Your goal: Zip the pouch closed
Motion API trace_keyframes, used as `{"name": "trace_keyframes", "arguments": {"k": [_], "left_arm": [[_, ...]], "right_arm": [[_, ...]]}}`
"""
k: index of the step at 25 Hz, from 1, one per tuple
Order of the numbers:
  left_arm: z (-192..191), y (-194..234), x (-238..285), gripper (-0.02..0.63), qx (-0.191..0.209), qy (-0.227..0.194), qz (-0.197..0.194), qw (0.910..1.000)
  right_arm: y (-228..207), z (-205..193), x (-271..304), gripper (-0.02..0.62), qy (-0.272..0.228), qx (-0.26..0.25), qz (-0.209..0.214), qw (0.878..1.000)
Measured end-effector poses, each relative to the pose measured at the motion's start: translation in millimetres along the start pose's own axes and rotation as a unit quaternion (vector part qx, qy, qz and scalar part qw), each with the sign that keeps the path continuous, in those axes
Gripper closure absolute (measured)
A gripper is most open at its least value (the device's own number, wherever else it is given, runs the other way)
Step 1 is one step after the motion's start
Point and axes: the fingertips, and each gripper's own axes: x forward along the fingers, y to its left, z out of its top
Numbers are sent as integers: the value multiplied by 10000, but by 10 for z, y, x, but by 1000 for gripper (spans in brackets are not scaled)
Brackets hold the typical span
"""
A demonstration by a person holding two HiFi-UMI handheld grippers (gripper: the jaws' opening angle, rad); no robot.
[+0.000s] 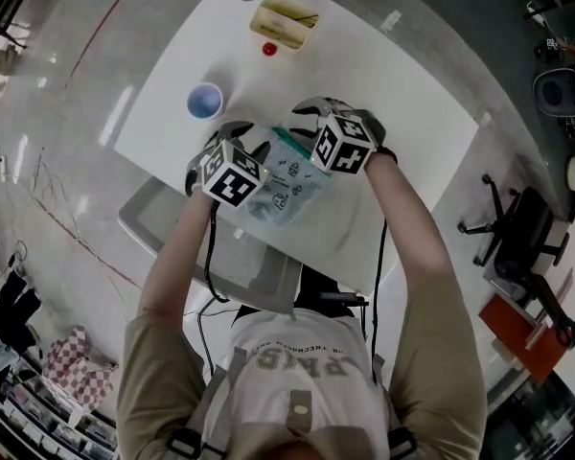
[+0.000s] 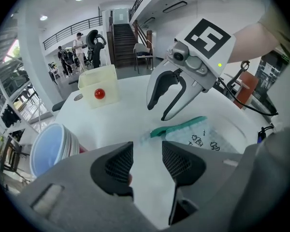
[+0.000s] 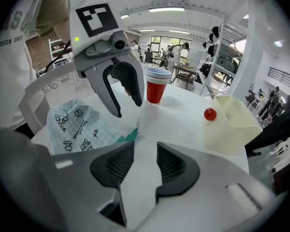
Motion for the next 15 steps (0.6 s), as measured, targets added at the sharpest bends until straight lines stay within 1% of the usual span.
{"name": "trace_keyframes", "arguments": {"k": [3, 10, 15], "left_arm": [[-2, 8, 56, 410, 108, 68, -41, 9999], [22, 23, 188, 410, 376, 253, -164, 9988], [21, 1, 273, 410, 391, 351, -335, 9981]], "right_arm": [[26, -5, 72, 446, 64, -181, 175, 9997], [12, 26, 171, 463, 17, -343, 441, 9984], [34, 22, 240, 474, 121, -744, 677, 9948]]}}
